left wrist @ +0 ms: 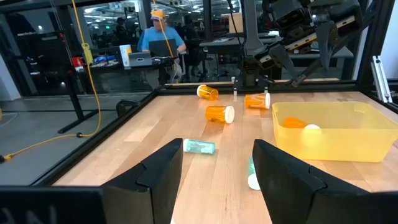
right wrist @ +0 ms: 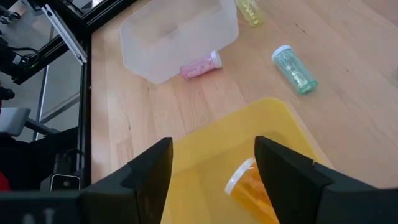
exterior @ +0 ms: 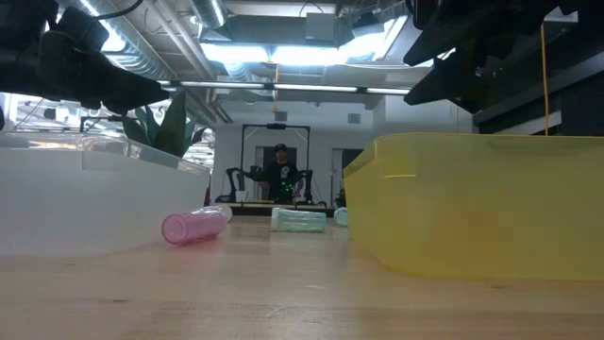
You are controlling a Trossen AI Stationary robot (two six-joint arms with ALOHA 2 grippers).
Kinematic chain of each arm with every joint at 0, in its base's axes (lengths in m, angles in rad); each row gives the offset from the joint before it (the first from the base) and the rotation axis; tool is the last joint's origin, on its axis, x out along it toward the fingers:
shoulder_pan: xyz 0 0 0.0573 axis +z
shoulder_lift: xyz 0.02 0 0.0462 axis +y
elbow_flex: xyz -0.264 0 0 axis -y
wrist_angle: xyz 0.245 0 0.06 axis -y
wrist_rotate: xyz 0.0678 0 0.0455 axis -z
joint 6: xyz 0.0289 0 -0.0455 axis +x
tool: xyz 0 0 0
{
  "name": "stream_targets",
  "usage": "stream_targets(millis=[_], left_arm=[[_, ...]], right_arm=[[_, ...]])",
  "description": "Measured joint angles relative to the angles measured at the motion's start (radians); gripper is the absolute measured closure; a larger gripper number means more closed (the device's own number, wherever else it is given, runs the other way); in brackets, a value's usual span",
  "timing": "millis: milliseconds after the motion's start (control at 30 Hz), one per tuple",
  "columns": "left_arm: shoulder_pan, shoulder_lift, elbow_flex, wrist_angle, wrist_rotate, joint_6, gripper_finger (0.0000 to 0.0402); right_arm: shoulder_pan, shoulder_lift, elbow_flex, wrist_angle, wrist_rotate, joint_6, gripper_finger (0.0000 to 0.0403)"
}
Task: Pick and place medicine bottles into bin by pill shape (circle, oval)
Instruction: Put the top right orange pill bottle into the yellow bin
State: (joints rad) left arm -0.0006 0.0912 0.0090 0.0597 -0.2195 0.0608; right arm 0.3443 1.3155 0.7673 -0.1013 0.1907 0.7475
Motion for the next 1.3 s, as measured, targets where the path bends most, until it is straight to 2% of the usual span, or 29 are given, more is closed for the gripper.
stream_targets(millis=[133,367,567,700,833,933,1033,1100,1300], left_arm=[[0.000,0.000,0.000,0.000,0.000,0.000,0.0211],[0.000,0.000,0.000,0.000,0.000,0.000,0.0211],[0.000,0.000,0.000,-0.001,0.000,0.000,0.0211],[0.000,0.000,0.000,-0.006,0.000,0.000,0.0211],[0.000,0.000,0.000,-0.006,0.000,0.000,0.0211],[0.000,0.000,0.000,-0.007,0.000,0.000,0.0211],[0.000,0.000,0.000,-0.007,0.000,0.000,0.0211],[0.000,0.000,0.000,-0.008,0.000,0.000,0.0211],[0.000,0.000,0.000,-0.015,0.000,-0.001,0.0211]], right_arm=[[0.000,0.000,0.000,-0.001,0.038,0.000,0.0173],[-0.008,-0.001,0.000,-0.002,0.258,-0.127,0.0173],[-0.038,-0.017,0.001,0.000,0.537,-0.317,0.0173],[-0.048,-0.019,0.001,-0.002,0.752,-0.387,0.0173],[-0.072,-0.019,0.001,-0.011,0.963,-0.386,0.0173],[-0.101,-0.019,0.001,-0.018,1.076,-0.383,0.0173],[-0.147,-0.019,0.001,-0.047,1.091,-0.337,0.0173],[-0.188,-0.021,0.001,-0.081,1.042,-0.290,0.0173],[-0.349,-0.045,0.001,-0.341,0.702,0.009,0.0173]])
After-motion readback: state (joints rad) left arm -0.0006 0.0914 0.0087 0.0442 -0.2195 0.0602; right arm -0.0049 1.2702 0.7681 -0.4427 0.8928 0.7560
